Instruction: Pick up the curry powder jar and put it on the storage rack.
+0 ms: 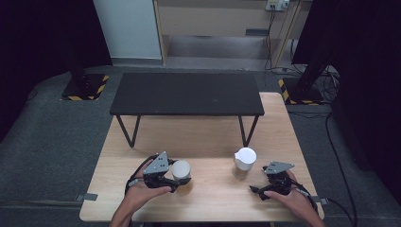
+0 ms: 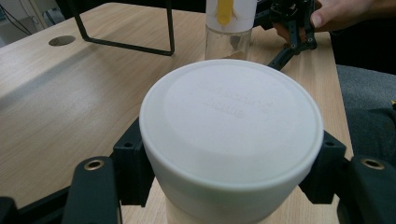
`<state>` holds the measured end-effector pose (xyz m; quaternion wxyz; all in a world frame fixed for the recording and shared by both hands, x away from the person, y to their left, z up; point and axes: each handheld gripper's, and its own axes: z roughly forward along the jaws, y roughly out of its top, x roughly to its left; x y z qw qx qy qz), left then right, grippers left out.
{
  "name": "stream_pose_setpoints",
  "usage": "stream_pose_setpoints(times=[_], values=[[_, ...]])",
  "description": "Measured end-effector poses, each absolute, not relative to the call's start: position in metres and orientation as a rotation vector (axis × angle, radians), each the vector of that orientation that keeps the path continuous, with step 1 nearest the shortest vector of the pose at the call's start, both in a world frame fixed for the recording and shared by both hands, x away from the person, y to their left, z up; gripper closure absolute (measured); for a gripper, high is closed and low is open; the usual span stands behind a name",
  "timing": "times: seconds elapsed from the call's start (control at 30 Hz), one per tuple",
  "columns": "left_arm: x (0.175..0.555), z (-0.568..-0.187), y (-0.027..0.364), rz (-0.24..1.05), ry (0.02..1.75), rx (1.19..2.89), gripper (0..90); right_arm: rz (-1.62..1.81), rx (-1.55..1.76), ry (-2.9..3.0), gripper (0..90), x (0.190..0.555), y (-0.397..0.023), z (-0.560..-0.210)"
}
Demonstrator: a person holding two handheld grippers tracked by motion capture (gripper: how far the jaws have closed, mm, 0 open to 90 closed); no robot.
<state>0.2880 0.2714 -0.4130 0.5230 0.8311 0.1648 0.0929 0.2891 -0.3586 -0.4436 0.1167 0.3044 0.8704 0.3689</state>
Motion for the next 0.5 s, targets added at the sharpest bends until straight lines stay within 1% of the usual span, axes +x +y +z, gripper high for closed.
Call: stream_pose_setpoints(times=[0.5], values=[[0.2838, -0.4052, 0.2796, 0.242, 0.394, 1.98, 32.6, 1.08, 0.892, 2.548, 1.3, 0.2891, -0.3586, -0.4435]])
